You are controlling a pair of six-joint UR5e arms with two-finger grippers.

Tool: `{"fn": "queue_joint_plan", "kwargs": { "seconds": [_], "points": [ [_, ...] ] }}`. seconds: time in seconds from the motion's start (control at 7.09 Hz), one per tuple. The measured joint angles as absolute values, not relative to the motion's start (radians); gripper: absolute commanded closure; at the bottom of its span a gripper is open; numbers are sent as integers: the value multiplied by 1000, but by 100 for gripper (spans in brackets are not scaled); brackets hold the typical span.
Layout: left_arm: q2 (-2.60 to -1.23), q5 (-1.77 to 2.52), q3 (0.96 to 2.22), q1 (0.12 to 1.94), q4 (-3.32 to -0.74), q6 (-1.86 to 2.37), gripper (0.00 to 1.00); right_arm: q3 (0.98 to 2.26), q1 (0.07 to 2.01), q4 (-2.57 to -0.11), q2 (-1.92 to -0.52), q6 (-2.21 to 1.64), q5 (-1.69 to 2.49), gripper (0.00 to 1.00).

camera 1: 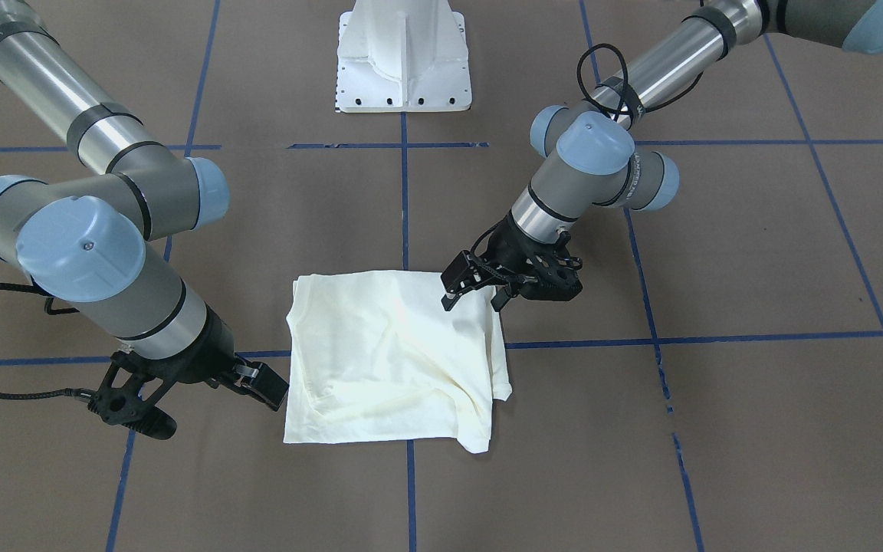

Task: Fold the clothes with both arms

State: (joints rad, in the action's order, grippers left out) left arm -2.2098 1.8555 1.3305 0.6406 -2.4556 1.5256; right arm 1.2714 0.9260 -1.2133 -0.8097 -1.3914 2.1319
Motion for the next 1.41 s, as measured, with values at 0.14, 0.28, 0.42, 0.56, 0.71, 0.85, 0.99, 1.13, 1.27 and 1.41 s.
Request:
{"fn": "queue_joint_plan", "kwargs": {
  "seconds": [0.14,0.28,0.42,0.56,0.71,0.85,0.99,1.13,1.27,1.41],
  "points": [
    [-2217,1855,1296,639,-2500,1526,0,1279,927,-1213,-816,-1391,2132,0],
    [-2230,1855,1273,639,-2528,1526,0,1282,929,-1213,-818,-1391,2133,0],
    [-2241,1856,1263,635,-2544,1526,0,1284,931,-1213,-820,-1390,2133,0],
    [-2244,1858,1260,626,-2557,1523,0,1288,932,-1213,-824,-1389,2134,0],
    [-2240,1860,1260,608,-2564,1520,0,1294,932,-1213,-831,-1388,2134,0],
    [-2228,1861,1264,591,-2568,1517,0,1299,933,-1213,-837,-1387,2134,0],
    [-2205,1862,1285,578,-2569,1516,0,1302,933,-1213,-842,-1387,2134,0],
    [-2163,1875,1336,568,-2569,1516,0,1304,933,-1213,-845,-1386,2134,0],
    [-2117,1907,1395,564,-2566,1516,0,1305,933,-1213,-849,-1382,2133,0],
    [-2081,1937,1445,563,-2563,1515,0,1310,933,-1213,-857,-1376,2132,0]
  ]
}}
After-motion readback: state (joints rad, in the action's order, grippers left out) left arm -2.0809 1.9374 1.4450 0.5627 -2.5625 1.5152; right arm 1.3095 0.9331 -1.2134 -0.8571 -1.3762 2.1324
